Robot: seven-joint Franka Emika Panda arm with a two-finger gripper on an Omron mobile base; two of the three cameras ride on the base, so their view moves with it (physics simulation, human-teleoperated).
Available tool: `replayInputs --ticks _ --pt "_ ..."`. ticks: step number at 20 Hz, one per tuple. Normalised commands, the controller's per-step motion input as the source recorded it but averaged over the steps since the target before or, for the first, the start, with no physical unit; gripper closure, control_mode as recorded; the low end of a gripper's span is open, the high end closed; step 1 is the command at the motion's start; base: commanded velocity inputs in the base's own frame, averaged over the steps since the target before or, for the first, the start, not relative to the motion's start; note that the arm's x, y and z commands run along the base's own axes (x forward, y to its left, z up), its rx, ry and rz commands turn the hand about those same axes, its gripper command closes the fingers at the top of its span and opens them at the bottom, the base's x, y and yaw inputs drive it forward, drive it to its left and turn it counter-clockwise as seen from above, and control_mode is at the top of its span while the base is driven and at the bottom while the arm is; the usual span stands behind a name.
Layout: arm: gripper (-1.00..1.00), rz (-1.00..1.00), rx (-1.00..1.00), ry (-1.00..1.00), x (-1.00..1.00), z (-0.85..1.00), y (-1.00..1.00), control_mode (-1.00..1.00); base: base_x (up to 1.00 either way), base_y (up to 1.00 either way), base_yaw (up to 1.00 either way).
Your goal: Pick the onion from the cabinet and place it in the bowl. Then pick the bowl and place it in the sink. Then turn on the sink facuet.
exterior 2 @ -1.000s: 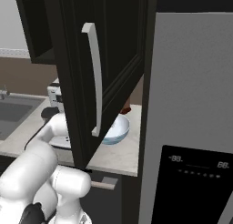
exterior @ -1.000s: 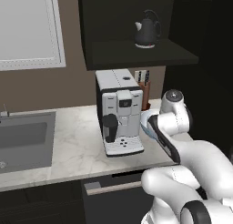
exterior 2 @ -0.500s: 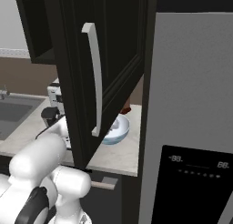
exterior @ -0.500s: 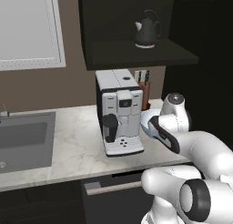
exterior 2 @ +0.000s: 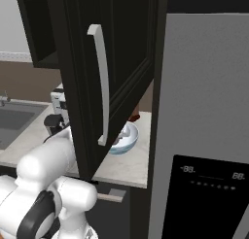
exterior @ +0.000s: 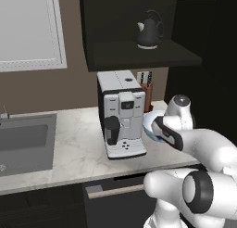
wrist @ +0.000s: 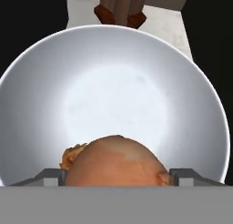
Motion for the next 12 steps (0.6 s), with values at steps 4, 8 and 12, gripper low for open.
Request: replayInputs --ticks 4,8,12 --pt "-1.0 0.04 0.02 0.0 0.03 0.06 0.0 -1.0 0.0 0.0 0.0" --pt "-1.0 0.05 0.02 0.0 0.02 0.2 0.0 -1.0 0.0 0.0 0.0" --pt "-1.0 0.01 0.02 0.0 -0.06 0.37 0.0 -1.0 0.0 0.0 0.0"
